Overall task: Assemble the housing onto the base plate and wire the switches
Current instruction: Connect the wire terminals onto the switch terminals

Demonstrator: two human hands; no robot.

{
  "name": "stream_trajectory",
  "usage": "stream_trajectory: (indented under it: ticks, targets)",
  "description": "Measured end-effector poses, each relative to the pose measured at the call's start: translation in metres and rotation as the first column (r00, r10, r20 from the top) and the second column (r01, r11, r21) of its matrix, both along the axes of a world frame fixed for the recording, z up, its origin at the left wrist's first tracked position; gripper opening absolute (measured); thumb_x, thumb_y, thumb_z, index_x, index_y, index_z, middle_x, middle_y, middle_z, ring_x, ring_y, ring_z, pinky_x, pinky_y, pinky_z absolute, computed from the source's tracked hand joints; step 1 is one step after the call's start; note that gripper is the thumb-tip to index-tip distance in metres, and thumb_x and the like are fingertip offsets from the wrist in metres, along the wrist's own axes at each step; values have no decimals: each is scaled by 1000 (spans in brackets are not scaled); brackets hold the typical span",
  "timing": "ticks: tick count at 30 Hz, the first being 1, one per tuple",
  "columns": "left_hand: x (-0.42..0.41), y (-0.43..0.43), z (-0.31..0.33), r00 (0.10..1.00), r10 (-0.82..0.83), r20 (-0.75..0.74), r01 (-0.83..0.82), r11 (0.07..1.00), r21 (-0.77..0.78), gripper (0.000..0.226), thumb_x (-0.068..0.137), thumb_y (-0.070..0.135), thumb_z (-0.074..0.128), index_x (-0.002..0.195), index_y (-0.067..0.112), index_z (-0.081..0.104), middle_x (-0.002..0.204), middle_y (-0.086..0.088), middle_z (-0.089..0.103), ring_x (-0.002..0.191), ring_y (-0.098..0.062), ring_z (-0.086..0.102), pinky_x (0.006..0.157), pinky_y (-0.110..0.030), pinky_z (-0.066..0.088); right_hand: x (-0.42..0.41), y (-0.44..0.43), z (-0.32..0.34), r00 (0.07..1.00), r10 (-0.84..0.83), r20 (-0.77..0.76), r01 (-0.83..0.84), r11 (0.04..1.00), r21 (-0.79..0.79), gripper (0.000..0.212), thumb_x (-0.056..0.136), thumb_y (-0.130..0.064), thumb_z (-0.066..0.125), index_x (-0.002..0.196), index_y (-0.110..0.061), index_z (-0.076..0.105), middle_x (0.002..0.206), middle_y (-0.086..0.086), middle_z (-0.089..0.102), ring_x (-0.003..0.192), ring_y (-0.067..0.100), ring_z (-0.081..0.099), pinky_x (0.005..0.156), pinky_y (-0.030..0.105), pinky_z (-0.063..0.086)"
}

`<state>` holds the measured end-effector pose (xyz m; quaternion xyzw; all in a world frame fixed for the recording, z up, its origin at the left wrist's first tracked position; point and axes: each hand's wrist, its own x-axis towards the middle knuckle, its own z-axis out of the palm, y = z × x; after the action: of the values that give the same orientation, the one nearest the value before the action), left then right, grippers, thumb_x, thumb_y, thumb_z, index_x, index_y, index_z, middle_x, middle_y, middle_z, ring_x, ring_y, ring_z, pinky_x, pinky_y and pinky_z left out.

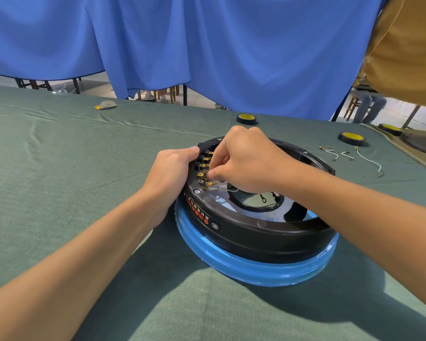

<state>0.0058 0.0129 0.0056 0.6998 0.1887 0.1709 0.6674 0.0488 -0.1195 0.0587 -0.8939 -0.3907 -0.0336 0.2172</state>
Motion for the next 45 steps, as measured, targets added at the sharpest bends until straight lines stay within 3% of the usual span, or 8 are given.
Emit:
stream_trajectory:
  ticks: [5,15,21,26,29,34,38,45]
  targets:
    - [-1,-2,1,1000,12,14,-12,1000,9,49,71,40,57,90,-3,72,87,-25,72,74,-28,62,83,-51,51,-1,6,0,998,-38,40,38,999,-16,6,80,-17,71,84,-17,76,87,11,68,86,30,63,78,40,56]
    - [3,1,-2,1000,-4,21,3,999,39,34,92,28,57,91,-2,72,75,-12,67,68,-22,60,69,-34,40,-5,12,3,996,-66,60,70,995,-70,13,83,-20,67,94,-14,69,89,10,65,86,31,62,78,42,56]
    - [-3,-2,0,994,102,39,-103,994,29,26,75,36,68,71,12,76,75,-14,75,79,-34,72,85,-46,55,-1,-1,5,977,-160,-138,166,986,32,12,84,-17,64,78,-17,74,76,3,73,80,18,69,70,34,58]
    - [-9,-4,2,943,321,85,-331,899,286,29,72,53,71,49,36,70,47,5,64,60,-25,64,66,-38,53,3,4,2,949,-226,-220,260,955,140,12,83,-10,65,76,-15,74,81,6,71,82,21,68,75,37,59]
    - [-10,-6,3,938,337,82,-345,883,317,41,77,51,71,41,31,65,38,9,53,53,-24,54,62,-34,45,7,10,1,927,-277,-255,321,935,153,10,81,-7,64,84,-6,73,83,14,71,84,31,69,77,46,59]
    - [-10,-5,3,941,322,103,-338,885,321,29,78,47,72,59,26,73,51,-1,67,67,-29,68,74,-44,56,9,15,-2,900,-319,-298,384,903,191,11,80,-4,65,90,-5,70,89,14,68,84,32,68,78,44,59]
    - [-9,-4,4,941,313,129,-338,889,309,28,79,43,73,62,22,73,49,0,66,61,-26,66,70,-43,56,8,18,1,906,-323,-274,380,906,188,13,80,-3,66,92,-6,69,92,15,67,84,33,67,80,41,58]
    - [-7,-3,1,940,315,131,-338,908,246,33,79,40,76,51,23,72,50,2,67,56,-19,65,64,-35,55,8,19,2,865,-323,-384,425,879,218,16,81,-4,71,97,-2,68,96,16,67,86,32,67,80,41,59]
